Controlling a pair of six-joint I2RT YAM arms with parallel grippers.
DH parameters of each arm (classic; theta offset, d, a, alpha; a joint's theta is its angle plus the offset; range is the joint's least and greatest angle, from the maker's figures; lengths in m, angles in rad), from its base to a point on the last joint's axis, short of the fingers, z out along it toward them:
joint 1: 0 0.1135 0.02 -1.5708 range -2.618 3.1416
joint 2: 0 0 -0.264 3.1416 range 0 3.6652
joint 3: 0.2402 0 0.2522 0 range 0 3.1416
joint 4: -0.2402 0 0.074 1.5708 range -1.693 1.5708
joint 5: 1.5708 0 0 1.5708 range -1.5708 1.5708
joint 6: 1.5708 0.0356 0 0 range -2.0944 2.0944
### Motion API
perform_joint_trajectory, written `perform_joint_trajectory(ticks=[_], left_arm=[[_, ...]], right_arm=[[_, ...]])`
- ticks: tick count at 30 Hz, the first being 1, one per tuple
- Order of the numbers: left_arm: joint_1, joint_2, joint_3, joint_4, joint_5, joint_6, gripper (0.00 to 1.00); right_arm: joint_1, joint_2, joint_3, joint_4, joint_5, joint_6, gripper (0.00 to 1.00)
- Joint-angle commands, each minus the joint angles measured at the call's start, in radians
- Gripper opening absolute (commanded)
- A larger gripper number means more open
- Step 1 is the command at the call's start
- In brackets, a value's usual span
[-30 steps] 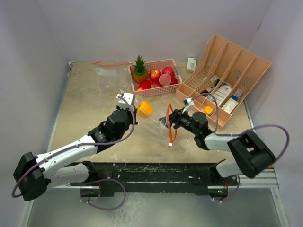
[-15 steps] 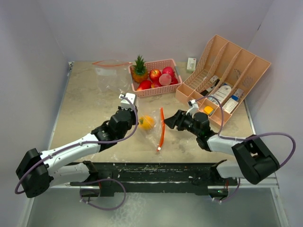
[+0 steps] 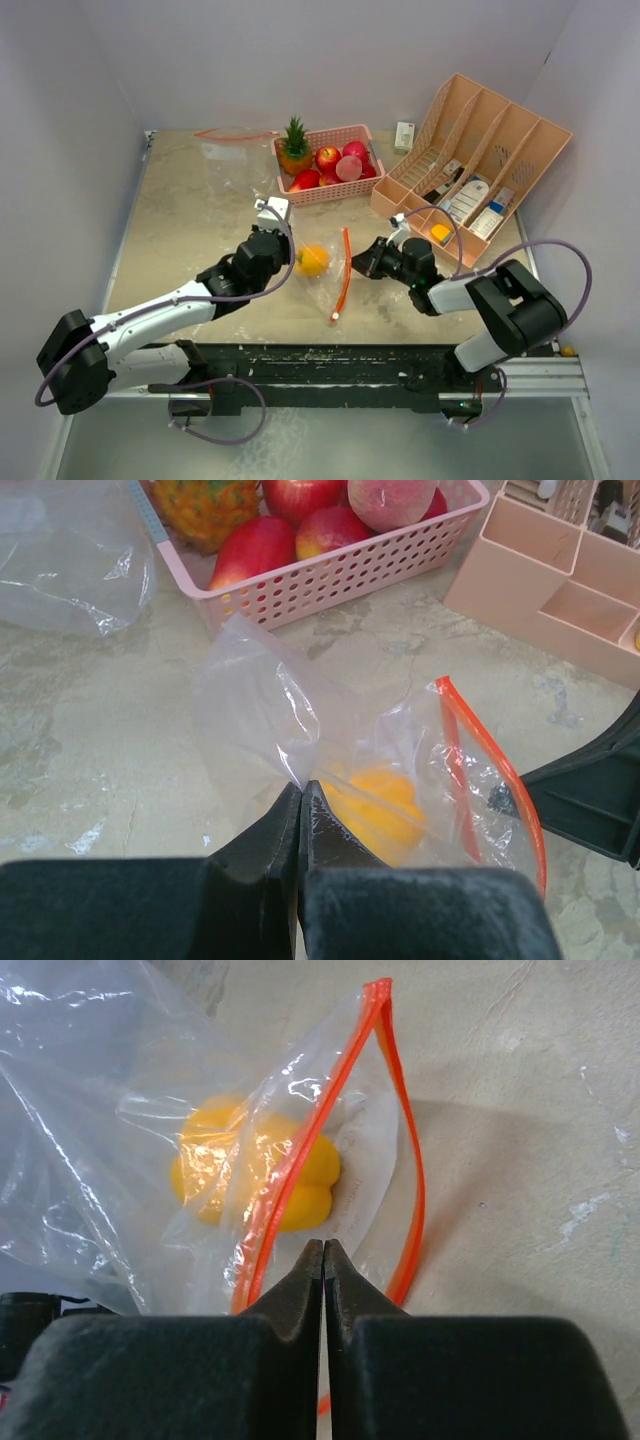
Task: Open the zip-top bag and remove the fake food
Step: Pick up the fake vegetable from the zipper food storage bag.
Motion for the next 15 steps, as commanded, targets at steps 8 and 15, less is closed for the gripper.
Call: perform_joint_trajectory(ticks=[8, 15], left_arm=[[0.029, 0.224, 0.054, 0.016, 0.027, -0.059, 0.0], [0.143, 0.399, 0.108, -0.001, 0.219, -0.15, 0.0]], right_arm=[[0.033, 0.177, 0.12, 0.301, -0.133, 0.101, 0.0], [0.039, 0.199, 0.163, 0.217, -0.091, 0.016, 0.33]])
